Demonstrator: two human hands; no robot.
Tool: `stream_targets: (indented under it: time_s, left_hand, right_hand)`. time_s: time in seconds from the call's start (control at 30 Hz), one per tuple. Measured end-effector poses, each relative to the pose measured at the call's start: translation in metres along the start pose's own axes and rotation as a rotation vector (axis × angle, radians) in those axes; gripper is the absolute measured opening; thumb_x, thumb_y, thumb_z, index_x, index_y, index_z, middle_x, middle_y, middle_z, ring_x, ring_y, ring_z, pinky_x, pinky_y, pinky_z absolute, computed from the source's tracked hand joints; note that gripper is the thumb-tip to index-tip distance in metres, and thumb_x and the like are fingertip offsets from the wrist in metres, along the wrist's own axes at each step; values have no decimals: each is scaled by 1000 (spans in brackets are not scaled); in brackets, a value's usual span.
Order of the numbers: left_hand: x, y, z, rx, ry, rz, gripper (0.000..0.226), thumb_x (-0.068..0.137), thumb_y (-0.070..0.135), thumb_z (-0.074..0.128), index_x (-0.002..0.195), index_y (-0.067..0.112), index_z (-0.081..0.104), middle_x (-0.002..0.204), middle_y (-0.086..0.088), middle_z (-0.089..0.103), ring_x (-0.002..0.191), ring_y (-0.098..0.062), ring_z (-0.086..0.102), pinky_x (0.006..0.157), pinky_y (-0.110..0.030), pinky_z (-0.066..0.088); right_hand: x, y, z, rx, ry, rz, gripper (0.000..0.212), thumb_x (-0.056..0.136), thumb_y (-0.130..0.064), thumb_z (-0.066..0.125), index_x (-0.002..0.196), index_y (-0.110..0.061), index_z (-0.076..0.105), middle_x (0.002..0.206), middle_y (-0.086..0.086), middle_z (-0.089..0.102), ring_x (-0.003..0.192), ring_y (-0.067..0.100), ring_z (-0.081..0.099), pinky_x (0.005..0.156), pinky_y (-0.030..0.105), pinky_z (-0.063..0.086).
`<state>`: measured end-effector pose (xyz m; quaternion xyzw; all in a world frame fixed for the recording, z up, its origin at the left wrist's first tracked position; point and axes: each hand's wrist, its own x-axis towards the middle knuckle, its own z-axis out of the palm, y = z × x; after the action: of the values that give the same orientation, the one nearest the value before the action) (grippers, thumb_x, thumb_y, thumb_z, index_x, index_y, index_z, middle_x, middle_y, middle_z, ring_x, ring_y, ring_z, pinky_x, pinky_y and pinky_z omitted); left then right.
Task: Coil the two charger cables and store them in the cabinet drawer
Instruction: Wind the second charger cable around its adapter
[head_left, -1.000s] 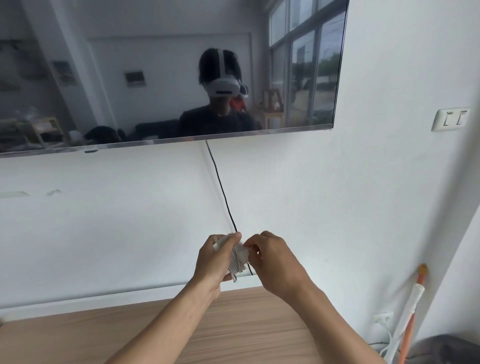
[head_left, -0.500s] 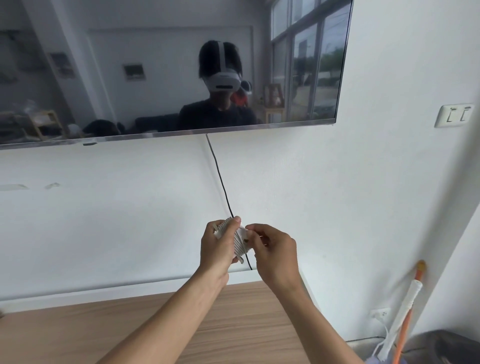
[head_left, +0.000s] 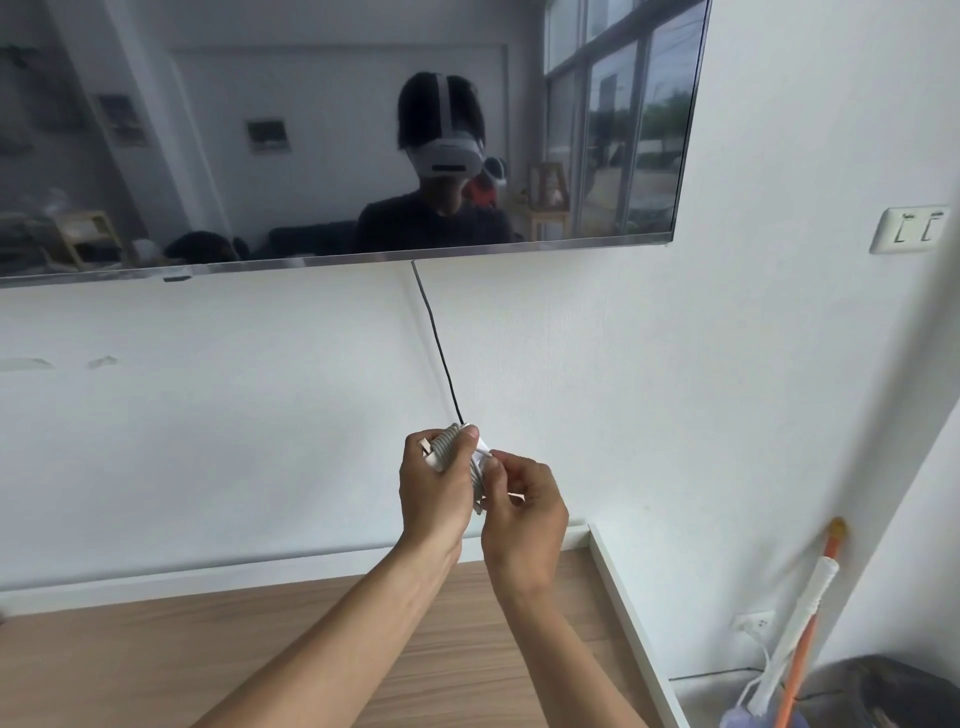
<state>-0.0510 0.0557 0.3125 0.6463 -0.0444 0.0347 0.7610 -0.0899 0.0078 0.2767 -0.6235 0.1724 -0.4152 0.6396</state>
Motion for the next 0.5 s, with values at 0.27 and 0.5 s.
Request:
stream_targets:
  time_s: [0.27, 0.5]
  left_hand:
    - [5, -8, -6, 32, 22, -14, 20, 88, 25, 69, 97, 12, 56, 79, -4, 66, 56, -14, 61, 40, -23, 43]
    - [9, -5, -5, 60, 45, 3, 20, 88, 26, 68, 98, 13, 56, 80, -3, 66, 59, -19, 62, 37, -21, 42]
  right_hand:
    - [-2, 15, -8, -148, -167, -225, 12, 94, -19, 58, 98, -21, 69, 89, -10, 59, 72, 12, 64, 64, 26, 53]
    - [19, 15, -22, -227, -332, -332, 13, 91, -16, 64, 101, -18, 71, 87, -6, 63, 72, 11, 66, 64, 23, 54]
